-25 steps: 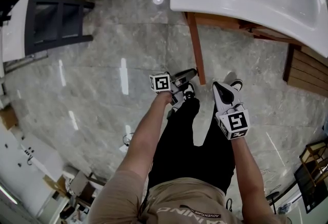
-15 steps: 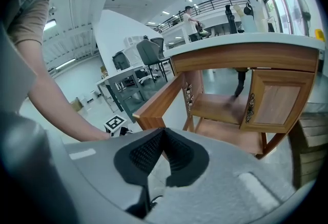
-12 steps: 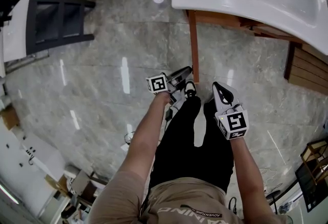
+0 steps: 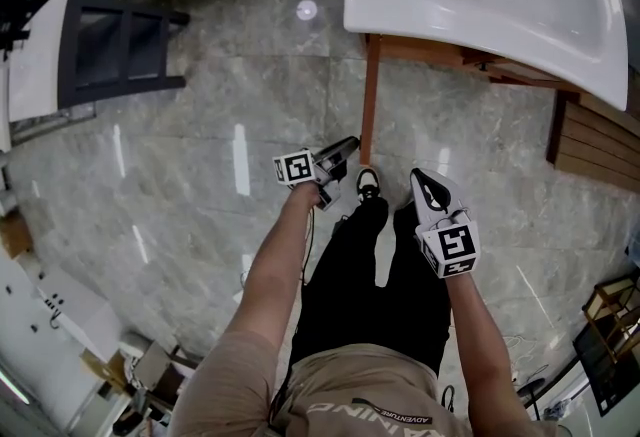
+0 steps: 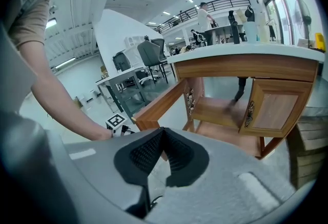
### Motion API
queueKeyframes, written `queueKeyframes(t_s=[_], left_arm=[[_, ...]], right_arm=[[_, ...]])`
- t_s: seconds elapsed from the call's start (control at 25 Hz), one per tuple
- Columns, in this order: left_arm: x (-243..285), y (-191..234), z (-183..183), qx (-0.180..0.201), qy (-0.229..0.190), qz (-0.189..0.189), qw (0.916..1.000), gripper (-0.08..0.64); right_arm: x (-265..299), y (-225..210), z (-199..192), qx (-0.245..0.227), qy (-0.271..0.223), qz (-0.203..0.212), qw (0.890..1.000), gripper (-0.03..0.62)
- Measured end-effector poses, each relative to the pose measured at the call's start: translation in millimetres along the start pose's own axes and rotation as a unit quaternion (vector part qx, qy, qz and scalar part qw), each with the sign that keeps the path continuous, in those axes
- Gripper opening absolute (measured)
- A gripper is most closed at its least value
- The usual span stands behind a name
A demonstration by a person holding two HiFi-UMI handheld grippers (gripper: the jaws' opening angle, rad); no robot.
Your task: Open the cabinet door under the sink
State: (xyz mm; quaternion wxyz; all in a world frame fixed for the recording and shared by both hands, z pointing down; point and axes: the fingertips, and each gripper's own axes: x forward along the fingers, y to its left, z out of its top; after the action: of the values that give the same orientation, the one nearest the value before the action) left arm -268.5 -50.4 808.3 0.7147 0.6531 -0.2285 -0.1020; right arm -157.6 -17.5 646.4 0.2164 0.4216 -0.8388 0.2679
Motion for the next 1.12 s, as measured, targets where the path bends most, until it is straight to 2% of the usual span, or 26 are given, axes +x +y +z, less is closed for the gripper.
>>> queueKeyframes(t_s=[0.08, 0.12, 0.24, 0.4, 0.56, 0.72, 0.96, 1.12], left_arm=[[-11.0, 19.3, 7.5, 0.071, 0.032, 0.068, 0.9946, 0.100], [-10.6, 21.1, 9.0, 0.084, 0.041, 0.076, 0.9927, 0.100], [-4.2, 11.4, 4.8, 0.091, 0.043, 0.043, 0.9940, 0.103], [-18.4, 8.5, -9.1, 0.132, 0.055, 0.053, 0.9883, 0.080], [-34.0, 2.0, -15.8, 0.162, 0.035, 0.063, 0.9842, 0.014], [-44.8, -19.7, -30.7, 0.185, 0.030, 0.065, 0.9802, 0.012], [-49.5, -56.8, -59.8, 0.252, 0.061, 0.087, 0.9617, 0.012], [-38.5, -88.5, -81.2, 0.278, 0.082, 0.067, 0.9547, 0.012]], right_arm=[[0.6, 2.2, -1.4, 0.003, 0.003, -0.001, 1.000, 0.002], [1.1, 2.6, -1.8, 0.006, 0.004, -0.001, 1.000, 0.002], [1.1, 7.2, -3.2, 0.000, 0.008, -0.001, 1.000, 0.002], [-2.0, 15.8, -3.2, -0.026, 0.017, 0.007, 1.000, 0.002], [-4.5, 10.5, -3.9, -0.025, 0.019, 0.002, 1.000, 0.002], [-10.1, 10.4, -2.6, -0.026, 0.018, 0.000, 0.999, 0.002], [-28.0, 16.1, 18.6, -0.039, 0.011, -0.003, 0.999, 0.002], [-45.5, 15.2, 31.4, -0.041, 0.004, -0.003, 0.999, 0.002]])
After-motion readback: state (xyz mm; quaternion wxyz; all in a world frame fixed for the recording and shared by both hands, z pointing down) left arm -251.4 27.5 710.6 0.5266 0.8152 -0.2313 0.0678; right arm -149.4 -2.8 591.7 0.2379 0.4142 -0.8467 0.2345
